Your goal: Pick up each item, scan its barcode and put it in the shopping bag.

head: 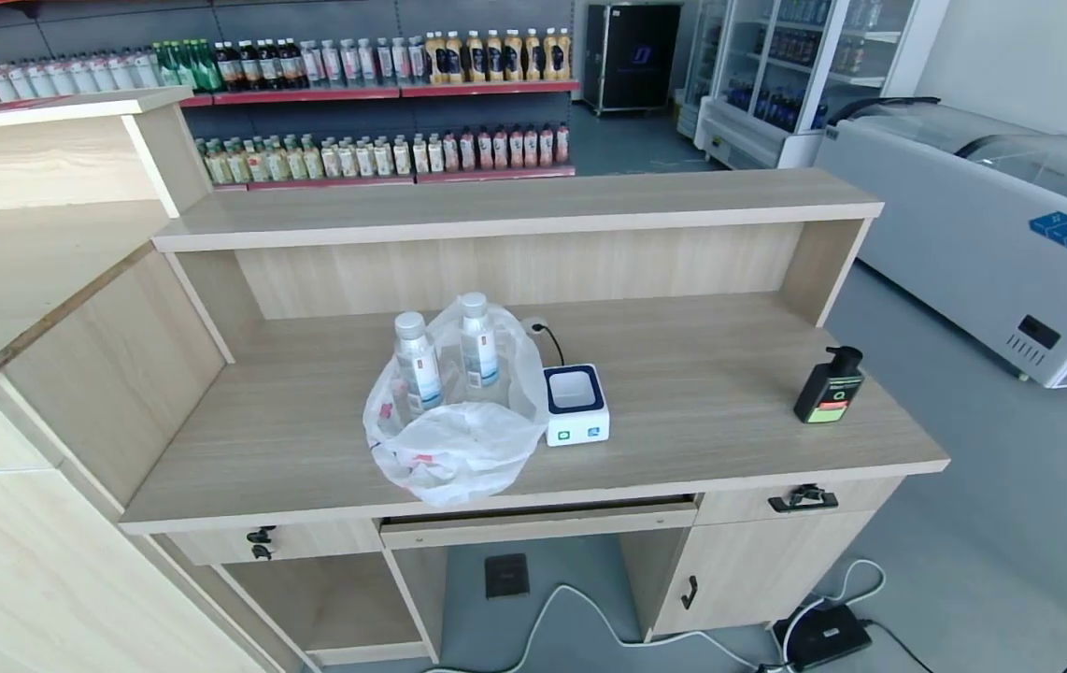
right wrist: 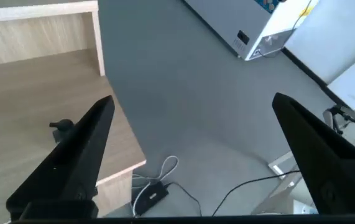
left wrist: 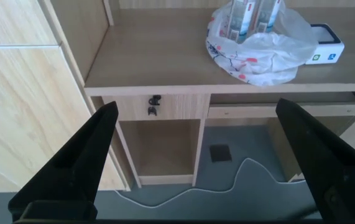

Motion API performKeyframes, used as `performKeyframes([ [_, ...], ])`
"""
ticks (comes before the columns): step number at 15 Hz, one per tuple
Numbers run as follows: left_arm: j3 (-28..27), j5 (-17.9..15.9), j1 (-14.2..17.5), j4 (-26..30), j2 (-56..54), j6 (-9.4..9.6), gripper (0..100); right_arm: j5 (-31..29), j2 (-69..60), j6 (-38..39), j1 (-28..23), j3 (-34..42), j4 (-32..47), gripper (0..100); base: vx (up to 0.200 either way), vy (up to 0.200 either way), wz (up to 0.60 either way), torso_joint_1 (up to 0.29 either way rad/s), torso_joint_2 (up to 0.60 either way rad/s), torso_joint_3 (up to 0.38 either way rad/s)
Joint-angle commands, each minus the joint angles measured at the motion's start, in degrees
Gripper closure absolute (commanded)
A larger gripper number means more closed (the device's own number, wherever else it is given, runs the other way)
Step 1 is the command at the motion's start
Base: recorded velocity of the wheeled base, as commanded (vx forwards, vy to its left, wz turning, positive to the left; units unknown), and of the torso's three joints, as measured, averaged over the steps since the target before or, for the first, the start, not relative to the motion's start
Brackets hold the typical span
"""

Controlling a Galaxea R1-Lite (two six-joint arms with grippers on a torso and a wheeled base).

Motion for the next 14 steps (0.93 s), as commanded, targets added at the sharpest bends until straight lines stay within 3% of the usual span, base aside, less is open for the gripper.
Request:
performKeyframes([
  [1,0.00,0.04,0.06,0.00,0.02,-0.02,0,14.36,9.42,-7.53,-9.32,7.85,-13.14,0,0.000,0.000,0.00,0.000,0.00,0.000],
  [2,0.00,0.04,0.06,0.00,0.02,-0.02,0,17.35,10.91,-9.55,-11.61,9.52,-16.21,0,0.000,0.000,0.00,0.000,0.00,0.000],
  [3,0.00,0.04,0.06,0.00,0.02,-0.02,0,24.20,13.90,-11.93,-16.53,14.35,-22.37,0,0.000,0.000,0.00,0.000,0.00,0.000],
  [6,0.00,0.04,0.06,0.00,0.02,-0.02,0,34.84,21.11,-12.01,-19.16,13.21,-22.63,0,0.000,0.000,0.00,0.000,0.00,0.000],
  [14,0.00,0.04,0.06,0.00,0.02,-0.02,0,35.02,28.31,-8.94,-13.89,4.24,-22.45,0,0.000,0.000,0.00,0.000,0.00,0.000],
])
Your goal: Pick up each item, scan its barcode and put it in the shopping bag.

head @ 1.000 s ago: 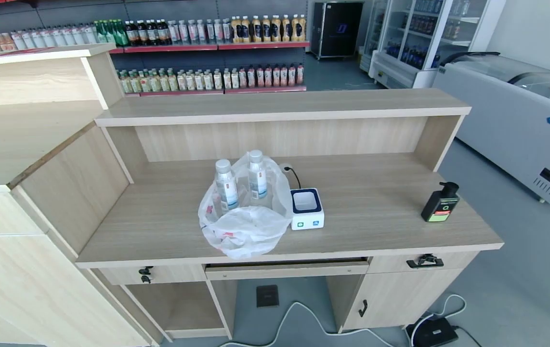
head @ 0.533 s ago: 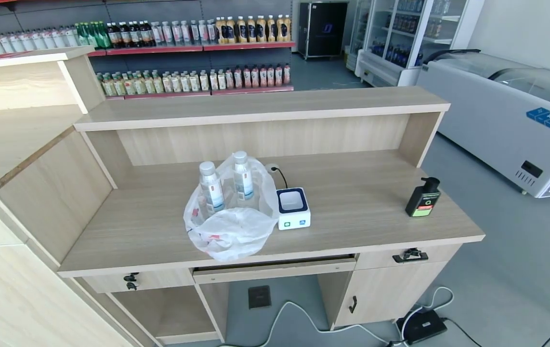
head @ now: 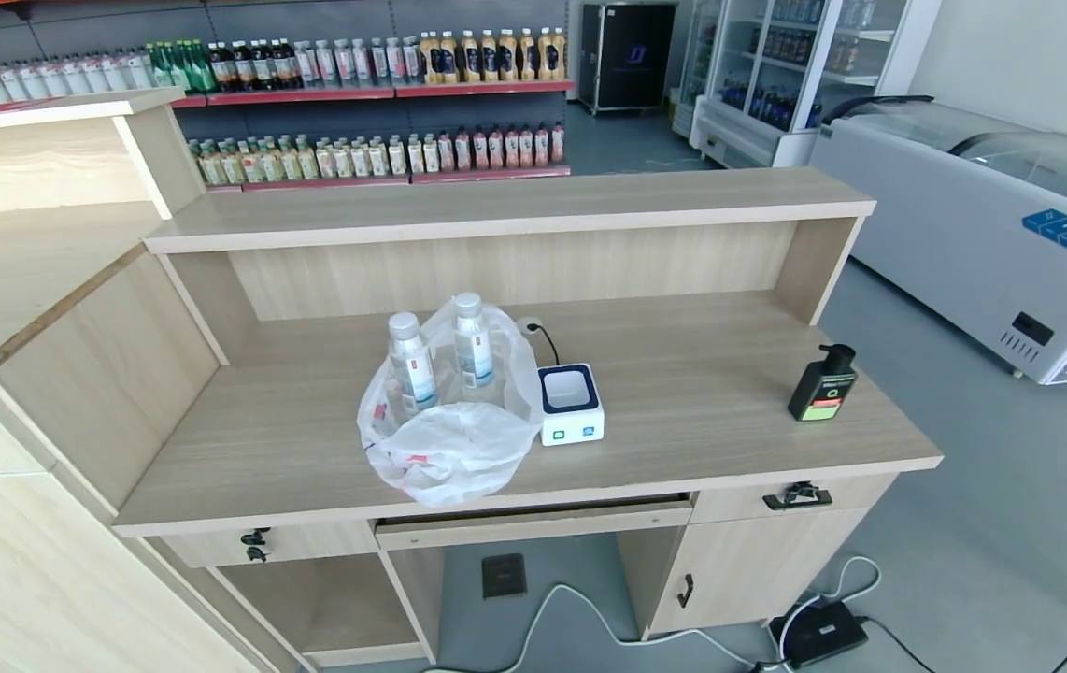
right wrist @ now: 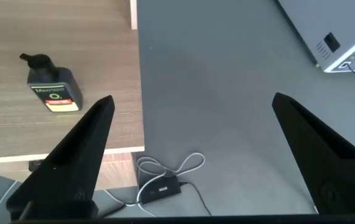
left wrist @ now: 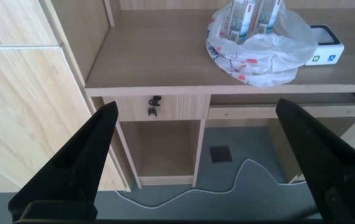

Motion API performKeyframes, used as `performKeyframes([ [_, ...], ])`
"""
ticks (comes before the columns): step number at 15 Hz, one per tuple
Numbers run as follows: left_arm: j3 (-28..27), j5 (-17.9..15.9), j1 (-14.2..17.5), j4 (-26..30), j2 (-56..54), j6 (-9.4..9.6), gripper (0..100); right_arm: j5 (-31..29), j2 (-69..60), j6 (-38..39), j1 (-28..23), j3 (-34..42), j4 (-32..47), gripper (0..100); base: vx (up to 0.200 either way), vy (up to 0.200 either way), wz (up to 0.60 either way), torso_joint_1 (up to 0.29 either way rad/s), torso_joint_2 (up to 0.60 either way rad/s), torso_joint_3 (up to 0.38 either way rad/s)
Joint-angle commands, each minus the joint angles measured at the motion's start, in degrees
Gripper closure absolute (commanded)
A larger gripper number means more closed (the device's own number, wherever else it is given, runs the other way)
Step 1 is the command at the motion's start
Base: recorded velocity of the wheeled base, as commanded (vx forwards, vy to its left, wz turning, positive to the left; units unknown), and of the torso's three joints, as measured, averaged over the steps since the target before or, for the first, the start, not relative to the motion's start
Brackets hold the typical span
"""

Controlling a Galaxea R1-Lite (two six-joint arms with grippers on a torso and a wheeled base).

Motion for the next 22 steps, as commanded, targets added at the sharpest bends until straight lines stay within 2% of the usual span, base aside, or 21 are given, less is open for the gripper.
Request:
performKeyframes([
  [1,0.00,0.02,0.04,0.00,0.02,-0.02,0,0.05,2.92,0.15,1.92,-1.38,0.08,0,0.000,0.000,0.00,0.000,0.00,0.000],
  [5,0.00,0.02,0.04,0.00,0.02,-0.02,0,0.05,6.17,-0.03,4.82,-1.55,-0.18,0,0.000,0.000,0.00,0.000,0.00,0.000],
  [11,0.00,0.02,0.04,0.00,0.02,-0.02,0,0.05,11.44,-0.64,8.25,-6.56,-0.54,0,0.000,0.000,0.00,0.000,0.00,0.000],
  [14,0.00,0.02,0.04,0.00,0.02,-0.02,0,0.05,12.32,-1.00,10.27,-5.77,-0.45,0,0.000,0.000,0.00,0.000,0.00,0.000],
  [22,0.00,0.02,0.04,0.00,0.02,-0.02,0,0.05,16.89,-2.14,12.38,-7.27,-2.21,0,0.000,0.000,0.00,0.000,0.00,0.000],
])
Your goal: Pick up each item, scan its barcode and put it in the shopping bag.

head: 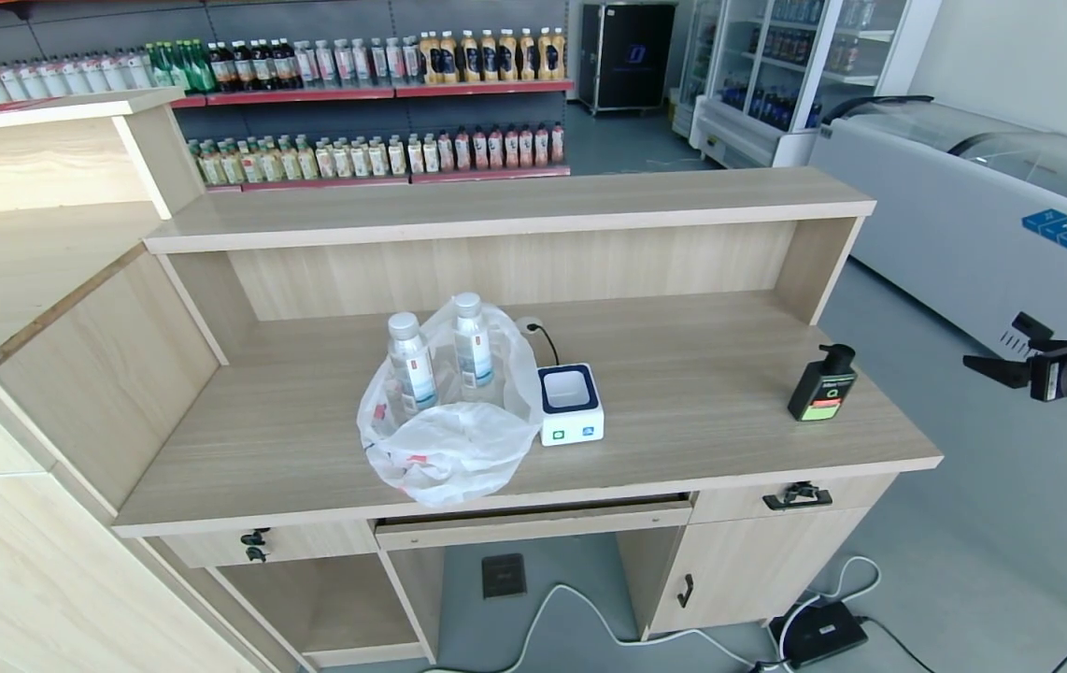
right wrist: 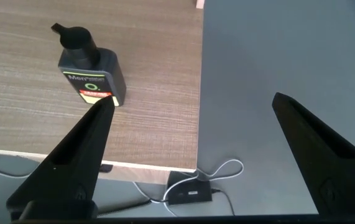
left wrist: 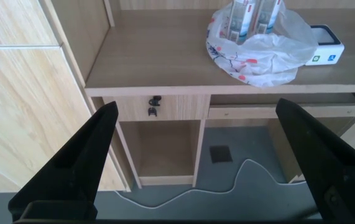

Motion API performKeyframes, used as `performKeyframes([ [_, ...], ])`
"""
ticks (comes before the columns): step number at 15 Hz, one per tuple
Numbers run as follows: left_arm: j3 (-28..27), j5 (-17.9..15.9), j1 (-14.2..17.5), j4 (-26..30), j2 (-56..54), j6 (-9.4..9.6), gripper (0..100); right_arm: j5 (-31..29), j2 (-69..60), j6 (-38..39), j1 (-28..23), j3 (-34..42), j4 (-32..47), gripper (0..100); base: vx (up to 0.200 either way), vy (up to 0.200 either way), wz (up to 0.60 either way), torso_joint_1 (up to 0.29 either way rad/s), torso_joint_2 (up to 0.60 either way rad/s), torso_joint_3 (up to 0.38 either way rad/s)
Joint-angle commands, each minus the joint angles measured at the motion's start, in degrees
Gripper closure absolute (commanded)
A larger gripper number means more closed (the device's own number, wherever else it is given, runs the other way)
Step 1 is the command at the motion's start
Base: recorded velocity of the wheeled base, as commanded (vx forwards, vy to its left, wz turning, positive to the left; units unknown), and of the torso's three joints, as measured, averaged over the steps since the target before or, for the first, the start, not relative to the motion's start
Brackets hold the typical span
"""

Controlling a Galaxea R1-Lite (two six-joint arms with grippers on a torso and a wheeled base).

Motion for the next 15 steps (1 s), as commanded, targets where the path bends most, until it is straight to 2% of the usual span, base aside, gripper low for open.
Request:
performKeyframes([
  [1,0.00,0.02,0.04,0.00,0.02,-0.02,0,0.03,2.08,0.09,0.93,-1.17,-0.82,0,0.000,0.000,0.00,0.000,0.00,0.000],
  [15,0.00,0.02,0.04,0.00,0.02,-0.02,0,0.03,9.46,0.45,8.49,-6.97,-1.18,0,0.000,0.000,0.00,0.000,0.00,0.000],
])
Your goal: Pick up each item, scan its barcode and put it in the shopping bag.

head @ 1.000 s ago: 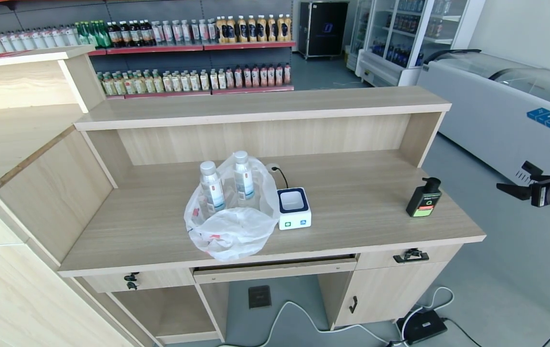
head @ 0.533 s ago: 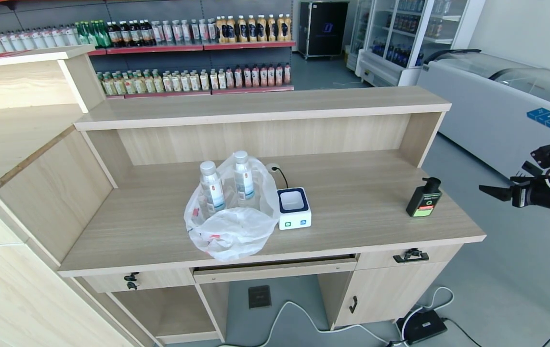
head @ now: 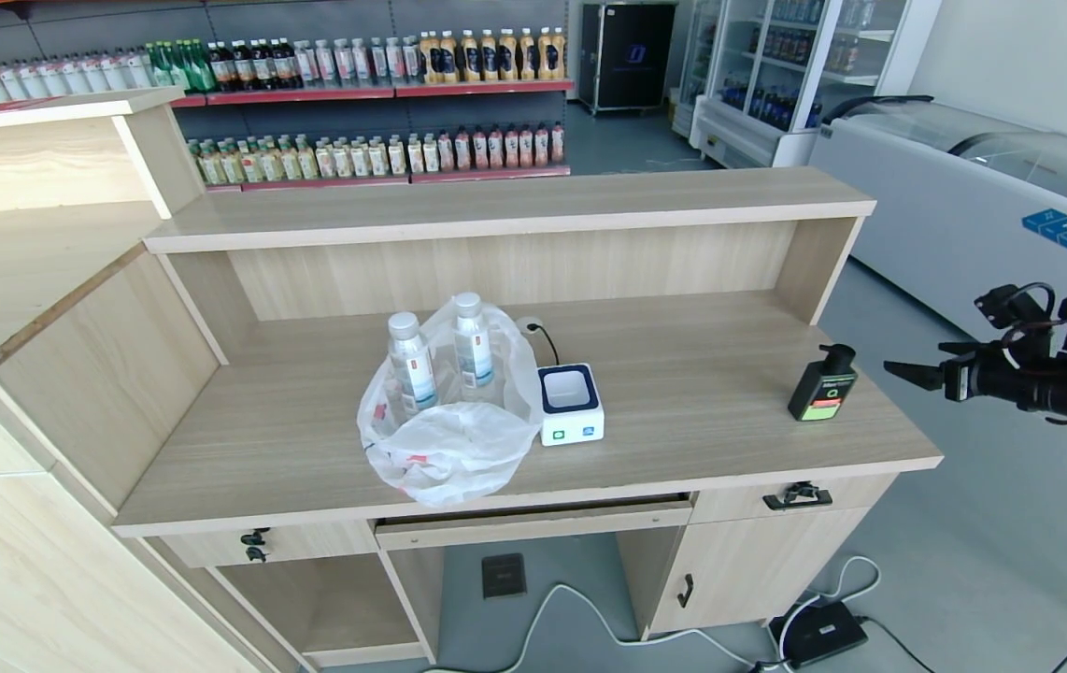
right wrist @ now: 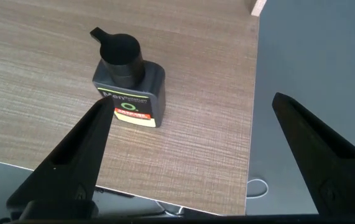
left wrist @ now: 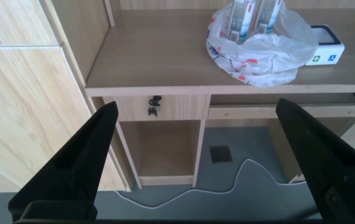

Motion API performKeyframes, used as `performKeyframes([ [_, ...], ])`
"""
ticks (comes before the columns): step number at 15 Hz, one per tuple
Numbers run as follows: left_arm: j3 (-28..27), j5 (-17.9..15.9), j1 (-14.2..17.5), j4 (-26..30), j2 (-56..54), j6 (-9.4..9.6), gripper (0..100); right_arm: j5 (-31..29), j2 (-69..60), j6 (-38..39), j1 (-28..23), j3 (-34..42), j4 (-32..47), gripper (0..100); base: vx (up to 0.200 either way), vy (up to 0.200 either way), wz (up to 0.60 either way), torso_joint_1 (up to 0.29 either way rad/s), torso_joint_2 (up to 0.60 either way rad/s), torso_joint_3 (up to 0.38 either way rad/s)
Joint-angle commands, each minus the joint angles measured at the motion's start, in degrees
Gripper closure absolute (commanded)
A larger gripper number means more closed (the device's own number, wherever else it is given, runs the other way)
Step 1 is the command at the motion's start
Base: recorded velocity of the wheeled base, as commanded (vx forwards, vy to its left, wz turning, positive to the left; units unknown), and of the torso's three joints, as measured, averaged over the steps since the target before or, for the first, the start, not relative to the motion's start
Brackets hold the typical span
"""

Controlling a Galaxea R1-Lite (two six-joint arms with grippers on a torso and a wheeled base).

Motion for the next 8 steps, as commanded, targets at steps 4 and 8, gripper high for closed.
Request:
performKeyframes([
  [4,0.00,0.02,0.01,0.00,0.02,-0.02,0,0.00,3.85,-0.03,1.84,-3.46,-0.03,0,0.000,0.000,0.00,0.000,0.00,0.000],
  [8,0.00,0.02,0.01,0.00,0.02,-0.02,0,0.00,5.26,-0.03,2.37,-4.08,-0.03,0,0.000,0.000,0.00,0.000,0.00,0.000],
])
